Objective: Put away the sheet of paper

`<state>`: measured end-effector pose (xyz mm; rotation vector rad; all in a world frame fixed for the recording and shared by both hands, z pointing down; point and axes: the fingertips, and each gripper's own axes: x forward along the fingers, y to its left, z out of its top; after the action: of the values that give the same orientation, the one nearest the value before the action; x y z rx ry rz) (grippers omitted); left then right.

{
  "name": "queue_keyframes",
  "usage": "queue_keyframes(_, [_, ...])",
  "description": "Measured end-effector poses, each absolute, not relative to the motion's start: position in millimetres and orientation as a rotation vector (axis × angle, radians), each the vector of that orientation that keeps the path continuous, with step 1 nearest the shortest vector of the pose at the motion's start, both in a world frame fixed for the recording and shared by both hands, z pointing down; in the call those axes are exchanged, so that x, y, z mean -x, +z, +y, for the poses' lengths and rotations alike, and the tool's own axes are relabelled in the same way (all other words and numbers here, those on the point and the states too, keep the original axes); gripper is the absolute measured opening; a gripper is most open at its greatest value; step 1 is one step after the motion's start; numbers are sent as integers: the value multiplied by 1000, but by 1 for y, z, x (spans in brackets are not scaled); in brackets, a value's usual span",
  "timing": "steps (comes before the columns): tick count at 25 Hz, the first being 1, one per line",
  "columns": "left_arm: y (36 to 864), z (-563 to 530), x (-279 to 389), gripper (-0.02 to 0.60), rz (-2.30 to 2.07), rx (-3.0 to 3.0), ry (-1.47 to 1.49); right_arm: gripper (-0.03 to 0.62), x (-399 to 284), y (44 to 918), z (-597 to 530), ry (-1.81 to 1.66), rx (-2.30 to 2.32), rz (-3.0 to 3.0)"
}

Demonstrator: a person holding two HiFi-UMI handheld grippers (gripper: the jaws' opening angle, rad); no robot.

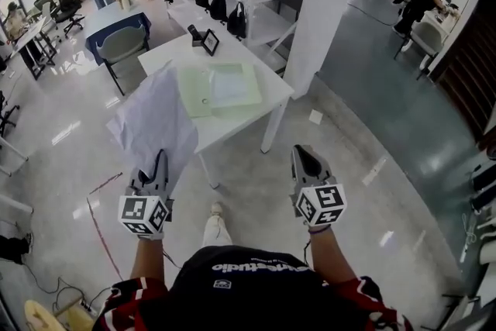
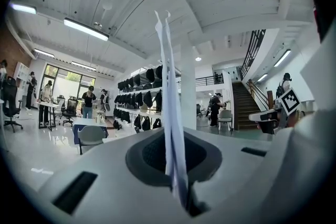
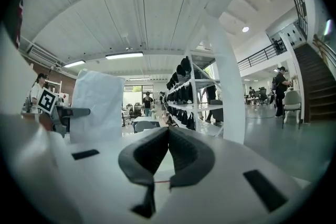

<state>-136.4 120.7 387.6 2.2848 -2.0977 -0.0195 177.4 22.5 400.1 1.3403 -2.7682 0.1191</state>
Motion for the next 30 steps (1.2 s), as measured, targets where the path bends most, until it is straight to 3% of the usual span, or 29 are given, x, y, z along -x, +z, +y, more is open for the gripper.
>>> queue_keyframes(30, [405,-110,285,5,-1916,-2289,-105,-8,-33,373,-178,27,-1398,-2692])
